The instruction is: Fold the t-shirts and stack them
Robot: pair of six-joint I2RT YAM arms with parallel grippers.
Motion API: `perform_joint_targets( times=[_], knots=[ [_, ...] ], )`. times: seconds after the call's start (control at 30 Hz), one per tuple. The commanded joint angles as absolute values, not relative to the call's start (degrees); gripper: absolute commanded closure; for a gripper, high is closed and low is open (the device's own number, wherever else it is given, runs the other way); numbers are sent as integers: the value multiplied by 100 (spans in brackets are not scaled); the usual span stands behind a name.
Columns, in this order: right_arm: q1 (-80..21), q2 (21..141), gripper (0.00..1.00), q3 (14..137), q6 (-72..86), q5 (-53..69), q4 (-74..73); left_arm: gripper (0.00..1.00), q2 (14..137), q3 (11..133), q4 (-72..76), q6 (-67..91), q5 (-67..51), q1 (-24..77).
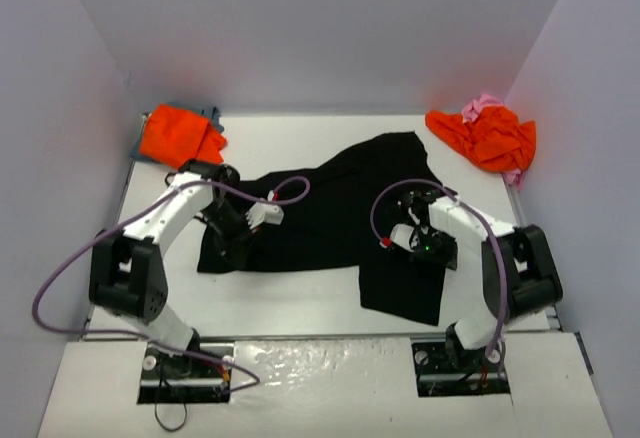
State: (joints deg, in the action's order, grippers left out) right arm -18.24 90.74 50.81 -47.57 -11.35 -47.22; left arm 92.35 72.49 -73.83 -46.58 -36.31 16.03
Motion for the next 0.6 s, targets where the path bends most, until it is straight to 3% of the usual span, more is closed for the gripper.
perform_joint_targets(
  times=[0.0, 0.1, 0.17, 0.23, 0.27, 0.3, 0.33, 0.57],
  knots=[
    [-1847, 8381, 95, 5724, -4927, -1174, -5164, 100, 8582, 7226, -7932, -4530, -3733, 1556],
    [-1923, 8514, 100, 6502, -4660, -1229, -4564, 100, 8533, 7398, -7368, -4246, -3483, 1547],
    [-2045, 8841, 68, 7027, -4452, -1387, -4170, 100, 8762, 7625, -7084, -3986, -3374, 1537],
    [-2129, 9275, 26, 7543, -4283, -1386, -3943, 100, 9099, 7894, -6838, -3994, -3410, 1529],
    [-2231, 9531, 61, 7786, -4300, -1285, -4042, 100, 9297, 8041, -6754, -3850, -3410, 1523],
    [-2339, 9720, 84, 7928, -4290, -1278, -4058, 100, 9456, 8156, -6613, -3769, -3355, 1524],
    [-2450, 9873, 99, 8016, -4265, -1323, -4028, 100, 9593, 8252, -6441, -3722, -3269, 1529],
    [-3281, 10878, 100, 8438, -4171, -1076, -3561, 100, 10436, 8961, -5278, -2794, -2660, 1458]
  ],
)
